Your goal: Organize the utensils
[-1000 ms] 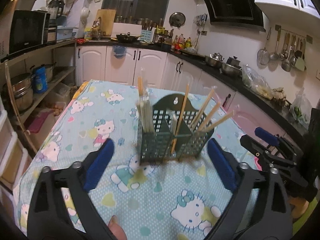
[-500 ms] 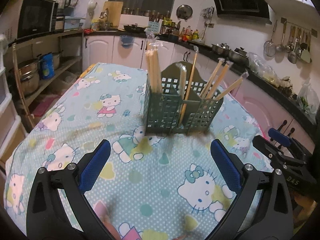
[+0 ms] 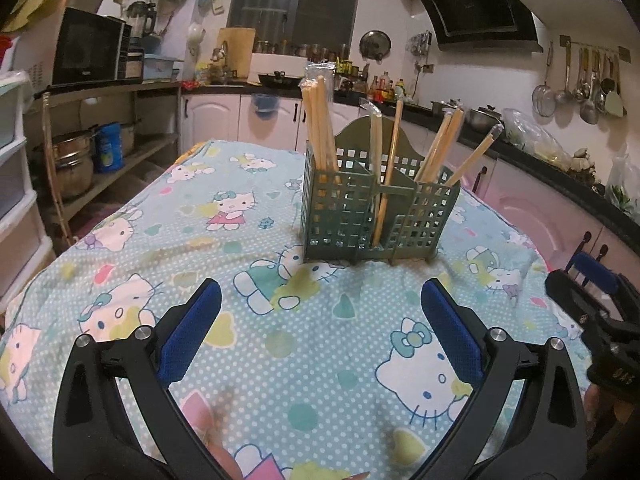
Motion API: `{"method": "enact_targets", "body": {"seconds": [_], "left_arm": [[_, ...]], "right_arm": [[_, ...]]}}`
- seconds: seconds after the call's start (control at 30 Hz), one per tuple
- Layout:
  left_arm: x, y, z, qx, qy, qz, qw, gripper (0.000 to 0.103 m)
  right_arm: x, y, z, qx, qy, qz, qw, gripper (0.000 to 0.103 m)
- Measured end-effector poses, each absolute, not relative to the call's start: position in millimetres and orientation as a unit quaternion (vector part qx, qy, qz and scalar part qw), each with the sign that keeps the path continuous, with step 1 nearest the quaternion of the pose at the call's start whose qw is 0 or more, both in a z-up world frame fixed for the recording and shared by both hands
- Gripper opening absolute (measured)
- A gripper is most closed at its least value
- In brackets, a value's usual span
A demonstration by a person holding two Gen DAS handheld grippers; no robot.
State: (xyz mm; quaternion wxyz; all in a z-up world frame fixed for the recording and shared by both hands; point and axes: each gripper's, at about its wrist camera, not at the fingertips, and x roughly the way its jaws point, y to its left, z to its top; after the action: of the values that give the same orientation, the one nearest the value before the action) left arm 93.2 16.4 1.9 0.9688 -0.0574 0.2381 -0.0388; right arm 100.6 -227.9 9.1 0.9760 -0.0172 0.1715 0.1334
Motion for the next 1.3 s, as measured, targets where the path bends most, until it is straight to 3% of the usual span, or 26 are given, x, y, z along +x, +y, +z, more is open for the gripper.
{"method": "enact_targets", "body": {"seconds": [1.3], "left_arm": [[94.7, 15.9, -12.2, -0.049, 0.244, -0.018, 0.968, 0.092]], "right_arm": [[104.3, -232.2, -8.7, 0.0, 0.178, 0.128, 0.976, 0.097]]}}
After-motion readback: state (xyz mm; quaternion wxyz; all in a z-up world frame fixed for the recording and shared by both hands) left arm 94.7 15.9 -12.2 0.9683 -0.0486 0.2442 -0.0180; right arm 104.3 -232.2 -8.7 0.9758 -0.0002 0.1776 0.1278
